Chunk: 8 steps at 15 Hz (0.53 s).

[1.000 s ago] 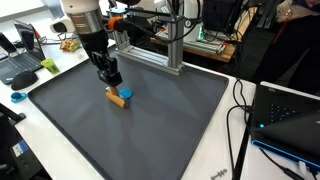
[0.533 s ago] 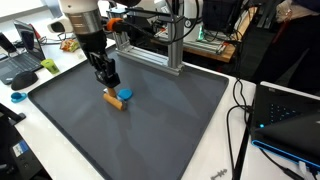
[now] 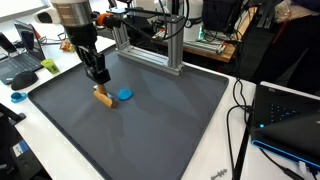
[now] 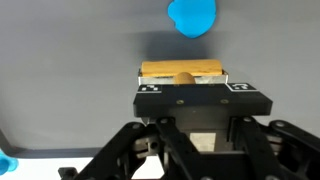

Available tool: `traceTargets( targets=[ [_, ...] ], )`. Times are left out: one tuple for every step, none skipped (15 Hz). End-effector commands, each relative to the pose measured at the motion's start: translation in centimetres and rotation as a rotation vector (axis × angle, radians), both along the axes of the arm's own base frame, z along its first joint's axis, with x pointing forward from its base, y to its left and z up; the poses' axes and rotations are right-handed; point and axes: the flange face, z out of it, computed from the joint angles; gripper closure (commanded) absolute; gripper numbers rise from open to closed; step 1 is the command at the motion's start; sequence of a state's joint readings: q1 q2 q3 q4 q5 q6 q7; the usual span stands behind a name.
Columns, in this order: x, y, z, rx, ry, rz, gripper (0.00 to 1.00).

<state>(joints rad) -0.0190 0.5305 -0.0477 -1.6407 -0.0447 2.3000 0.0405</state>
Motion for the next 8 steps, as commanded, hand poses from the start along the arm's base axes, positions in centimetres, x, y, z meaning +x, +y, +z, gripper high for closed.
traceTargets(
  targets=[
    [-0.1, -0.7, 3.4, -0.028, 0.002, 0.025, 0.78],
    [-0.1, -0.8, 3.9, -0.028, 0.006, 0.028, 0.78],
    [-0.3, -0.9, 4.4, -0.031, 0.016, 0.032, 0.78],
    [-0.4, -0.9, 4.7, -0.034, 0.025, 0.033, 0.78],
    [-0.6, -0.9, 5.0, -0.036, 0.038, 0.038, 0.78],
    [-0.9, -0.9, 5.2, -0.038, 0.049, 0.045, 0.78],
    [-1.0, -0.8, 5.3, -0.038, 0.057, 0.047, 0.78],
    [-1.2, -0.7, 5.2, -0.034, 0.069, 0.055, 0.78]
  ],
)
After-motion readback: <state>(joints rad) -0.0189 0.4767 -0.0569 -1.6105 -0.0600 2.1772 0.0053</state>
